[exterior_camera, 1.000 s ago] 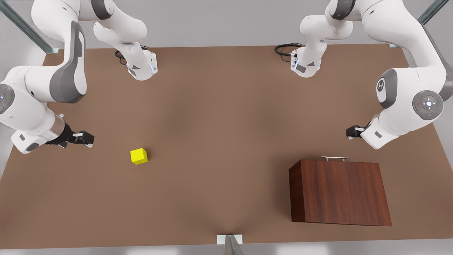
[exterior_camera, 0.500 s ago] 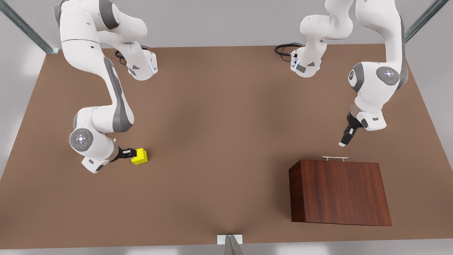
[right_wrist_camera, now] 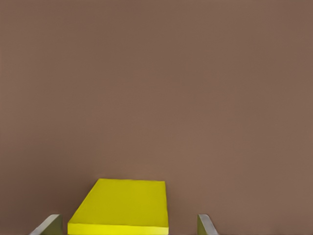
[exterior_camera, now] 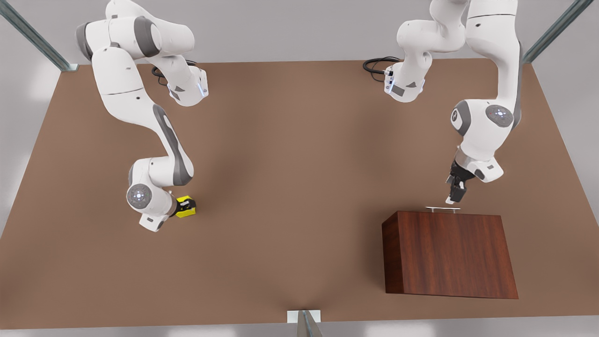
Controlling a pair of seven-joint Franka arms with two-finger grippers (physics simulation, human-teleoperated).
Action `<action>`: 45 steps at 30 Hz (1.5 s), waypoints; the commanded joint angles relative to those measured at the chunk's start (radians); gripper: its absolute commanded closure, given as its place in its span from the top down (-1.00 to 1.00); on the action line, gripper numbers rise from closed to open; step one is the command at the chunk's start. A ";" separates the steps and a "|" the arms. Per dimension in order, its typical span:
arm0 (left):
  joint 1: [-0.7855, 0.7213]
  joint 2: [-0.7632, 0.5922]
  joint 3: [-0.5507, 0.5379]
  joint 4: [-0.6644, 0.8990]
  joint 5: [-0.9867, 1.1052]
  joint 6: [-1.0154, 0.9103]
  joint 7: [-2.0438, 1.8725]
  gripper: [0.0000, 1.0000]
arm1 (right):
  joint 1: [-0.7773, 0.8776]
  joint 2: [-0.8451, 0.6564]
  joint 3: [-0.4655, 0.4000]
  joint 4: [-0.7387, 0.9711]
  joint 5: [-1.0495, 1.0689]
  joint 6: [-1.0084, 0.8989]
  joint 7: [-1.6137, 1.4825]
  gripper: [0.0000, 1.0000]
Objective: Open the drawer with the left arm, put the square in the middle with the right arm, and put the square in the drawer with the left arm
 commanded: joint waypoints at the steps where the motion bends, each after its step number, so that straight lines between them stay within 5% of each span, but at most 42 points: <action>1: -0.002 0.001 0.001 0.002 -0.041 0.000 0.000 1.00 | 0.001 0.005 0.000 -0.002 0.000 0.004 0.000 1.00; 6: 0.001 0.042 0.001 0.002 -0.044 0.029 0.000 1.00 | -0.002 0.053 0.000 -0.032 0.000 0.114 0.000 1.00; 9: 0.003 0.057 0.002 0.002 -0.044 0.040 0.000 1.00 | -0.002 0.053 0.000 -0.046 0.000 0.133 0.002 0.67; 17: 0.007 0.107 0.019 0.002 -0.084 0.072 -0.002 1.00 | -0.004 0.033 0.003 -0.046 0.000 0.121 0.003 0.65; 20: 0.013 0.122 0.022 0.002 -0.127 0.080 -0.002 1.00 | -0.004 0.034 0.003 -0.046 0.000 0.122 0.003 0.44; 35: 0.024 0.162 0.024 0.000 -0.151 0.107 -0.003 1.00 | -0.004 0.001 0.025 -0.031 0.068 0.050 0.044 0.43; 40: 0.024 0.139 0.024 -0.021 -0.151 0.083 -0.020 1.00 | 0.036 -0.050 0.127 -0.038 0.069 0.005 0.336 0.44; 45: 0.024 0.107 0.024 -0.061 -0.151 0.078 -0.040 1.00 | 0.278 -0.030 0.156 0.050 0.071 0.018 0.876 0.45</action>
